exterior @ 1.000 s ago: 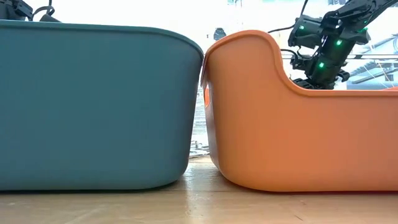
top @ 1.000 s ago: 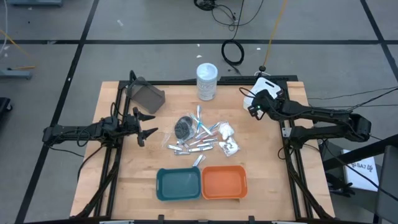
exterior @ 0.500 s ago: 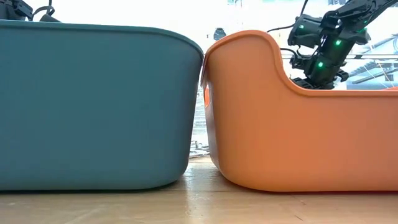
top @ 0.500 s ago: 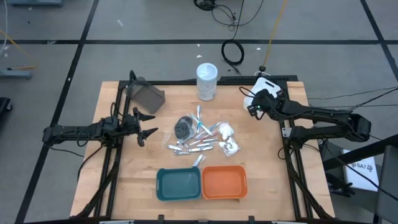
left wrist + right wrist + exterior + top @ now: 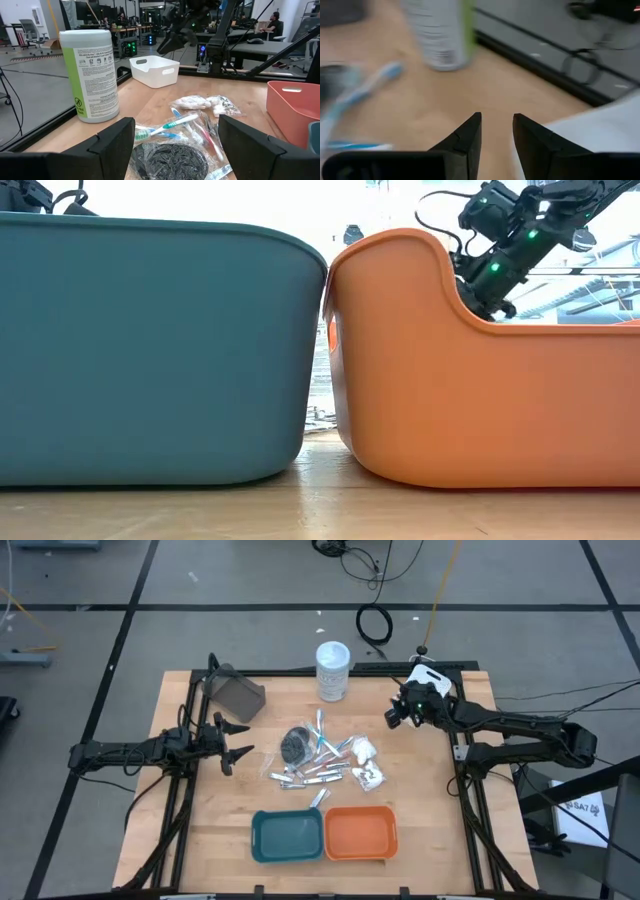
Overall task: Pick & Place Travel size toiletries
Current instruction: Put the white cotton pack into the white bin
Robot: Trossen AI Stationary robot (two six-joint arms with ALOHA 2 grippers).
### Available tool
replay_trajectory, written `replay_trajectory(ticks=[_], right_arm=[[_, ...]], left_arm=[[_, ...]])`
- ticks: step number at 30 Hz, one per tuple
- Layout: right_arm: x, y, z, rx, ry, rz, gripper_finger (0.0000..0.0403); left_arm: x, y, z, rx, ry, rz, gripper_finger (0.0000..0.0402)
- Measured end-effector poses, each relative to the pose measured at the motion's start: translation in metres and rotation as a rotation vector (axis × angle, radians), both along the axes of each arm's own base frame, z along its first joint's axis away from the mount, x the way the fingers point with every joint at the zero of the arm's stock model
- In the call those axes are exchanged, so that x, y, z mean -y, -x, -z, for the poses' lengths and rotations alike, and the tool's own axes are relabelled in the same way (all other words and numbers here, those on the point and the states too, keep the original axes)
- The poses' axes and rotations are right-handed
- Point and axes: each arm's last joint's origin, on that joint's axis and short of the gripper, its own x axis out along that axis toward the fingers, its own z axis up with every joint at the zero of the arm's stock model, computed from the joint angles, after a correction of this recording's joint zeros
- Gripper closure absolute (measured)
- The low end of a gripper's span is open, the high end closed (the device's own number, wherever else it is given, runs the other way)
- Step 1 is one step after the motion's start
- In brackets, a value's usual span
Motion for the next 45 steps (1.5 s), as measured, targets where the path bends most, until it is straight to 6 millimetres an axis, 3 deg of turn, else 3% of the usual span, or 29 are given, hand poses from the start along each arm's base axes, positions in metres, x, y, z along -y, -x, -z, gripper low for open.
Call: replay_trajectory(ticks=[7, 21, 37, 45], right_arm=[[-0.004, -0.008, -0.005, 0.131, -0.103, -0.211, 0.0298], [-0.028, -0.020, -0.008, 0.163, -0.104, -0.391, 0.0298], [-0.093, -0.031, -0.007, 0.131, -0.127, -0.701, 0.0298], [-0.122, -0.022, 0.017, 0.058, -0.160, -0.914, 0.0298]], left_arm=[[0.000, 0.000, 0.000, 0.000, 0.000, 0.000, 0.0121], [0.000, 0.000, 0.000, -0.001, 0.000, 0.000, 0.0121], [0.000, 0.000, 0.000, -0.001, 0.000, 0.000, 0.0121], [0.000, 0.000, 0.000, 0.000, 0.000, 0.000, 0.0121]])
